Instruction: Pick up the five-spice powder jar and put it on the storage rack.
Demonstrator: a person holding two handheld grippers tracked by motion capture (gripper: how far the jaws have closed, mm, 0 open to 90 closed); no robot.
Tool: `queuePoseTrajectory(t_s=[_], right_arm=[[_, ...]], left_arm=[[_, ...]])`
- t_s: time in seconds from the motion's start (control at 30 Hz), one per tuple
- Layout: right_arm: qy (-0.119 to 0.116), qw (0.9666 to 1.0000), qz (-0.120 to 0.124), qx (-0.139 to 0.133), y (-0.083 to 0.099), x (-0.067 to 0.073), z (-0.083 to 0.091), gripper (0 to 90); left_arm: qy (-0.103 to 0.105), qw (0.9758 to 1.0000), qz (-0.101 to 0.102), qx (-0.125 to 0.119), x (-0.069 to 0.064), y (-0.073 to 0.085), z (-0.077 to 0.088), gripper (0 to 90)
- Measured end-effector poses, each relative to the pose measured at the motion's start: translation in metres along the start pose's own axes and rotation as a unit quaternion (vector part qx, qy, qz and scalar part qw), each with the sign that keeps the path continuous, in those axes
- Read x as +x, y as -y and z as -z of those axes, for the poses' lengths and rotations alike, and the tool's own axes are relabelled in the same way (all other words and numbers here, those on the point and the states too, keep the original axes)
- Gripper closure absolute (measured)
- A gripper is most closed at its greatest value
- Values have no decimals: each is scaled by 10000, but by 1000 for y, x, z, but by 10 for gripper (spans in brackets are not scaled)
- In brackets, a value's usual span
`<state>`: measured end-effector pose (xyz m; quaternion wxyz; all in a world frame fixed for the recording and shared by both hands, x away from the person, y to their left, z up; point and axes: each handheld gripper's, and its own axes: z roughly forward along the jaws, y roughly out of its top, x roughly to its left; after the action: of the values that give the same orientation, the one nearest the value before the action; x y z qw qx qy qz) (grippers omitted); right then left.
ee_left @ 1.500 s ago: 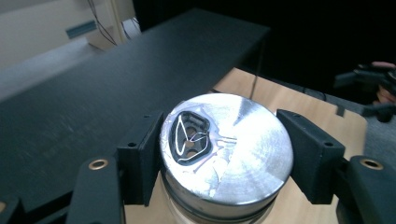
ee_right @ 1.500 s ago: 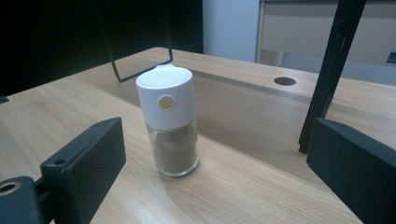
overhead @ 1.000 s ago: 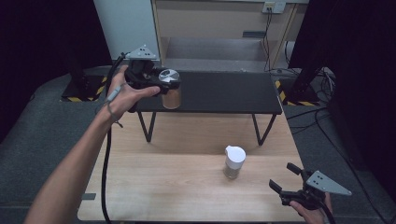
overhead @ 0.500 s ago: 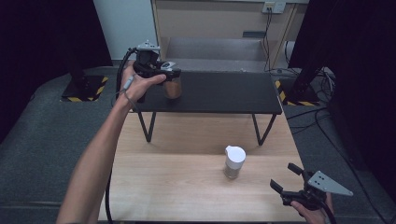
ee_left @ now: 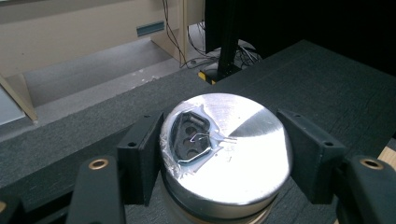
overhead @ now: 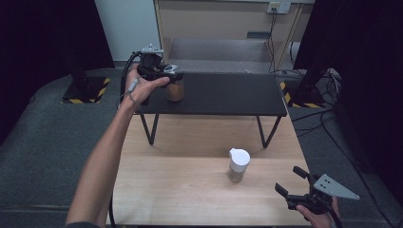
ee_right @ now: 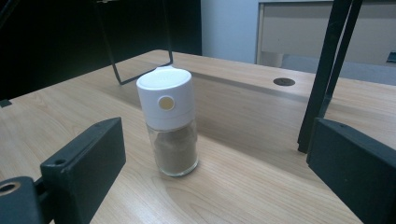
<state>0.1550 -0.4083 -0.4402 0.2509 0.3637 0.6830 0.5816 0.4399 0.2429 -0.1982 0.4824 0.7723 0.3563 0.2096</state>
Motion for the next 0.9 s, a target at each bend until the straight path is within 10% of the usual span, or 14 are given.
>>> queuePoseTrajectory(t_s=[0.33,0.53,0.9], right_arm=[[-8,10000,-3,7,0,0,0,49],[-11,10000,-6,10,0,0,0,48],[-8,10000,-10,18,-1,1,0,48]], left_arm=[[34,9999,23,-152,2,10,-3,330],[-192,9984,321,-417,-3,16,-1,79],[-127,9972,269,-684,-9,2,16,58]])
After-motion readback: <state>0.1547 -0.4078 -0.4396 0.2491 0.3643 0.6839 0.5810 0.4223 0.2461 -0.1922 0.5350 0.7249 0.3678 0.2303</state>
